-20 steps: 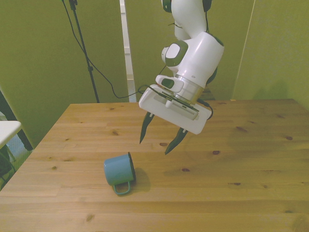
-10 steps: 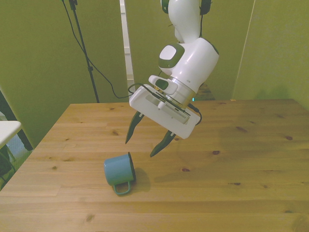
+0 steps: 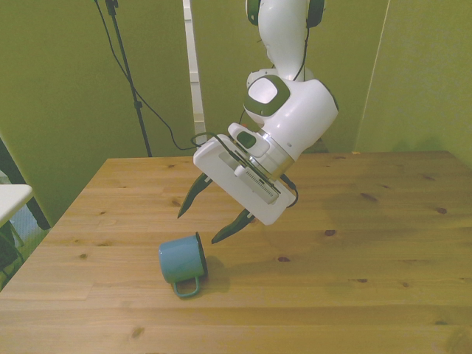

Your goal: Flip the mug upright

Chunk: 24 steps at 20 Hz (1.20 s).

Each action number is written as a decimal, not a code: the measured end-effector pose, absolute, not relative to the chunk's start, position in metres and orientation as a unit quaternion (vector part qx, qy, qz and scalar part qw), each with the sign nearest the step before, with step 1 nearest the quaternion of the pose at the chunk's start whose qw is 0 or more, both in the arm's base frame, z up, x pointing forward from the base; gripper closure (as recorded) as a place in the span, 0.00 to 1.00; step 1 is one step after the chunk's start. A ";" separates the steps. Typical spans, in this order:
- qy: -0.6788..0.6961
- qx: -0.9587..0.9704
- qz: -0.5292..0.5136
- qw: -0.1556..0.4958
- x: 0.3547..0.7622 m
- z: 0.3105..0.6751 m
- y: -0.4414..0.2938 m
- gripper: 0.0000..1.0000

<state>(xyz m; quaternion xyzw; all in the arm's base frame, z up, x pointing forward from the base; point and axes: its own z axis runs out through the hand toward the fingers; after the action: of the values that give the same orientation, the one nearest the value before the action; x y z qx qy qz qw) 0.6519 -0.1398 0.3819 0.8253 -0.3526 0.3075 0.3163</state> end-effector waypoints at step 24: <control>-0.368 0.802 0.306 0.358 0.684 0.367 -0.171 1.00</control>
<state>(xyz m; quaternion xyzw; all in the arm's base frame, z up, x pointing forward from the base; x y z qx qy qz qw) 0.6844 -0.1711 0.3665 0.8019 -0.3678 0.3061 0.3577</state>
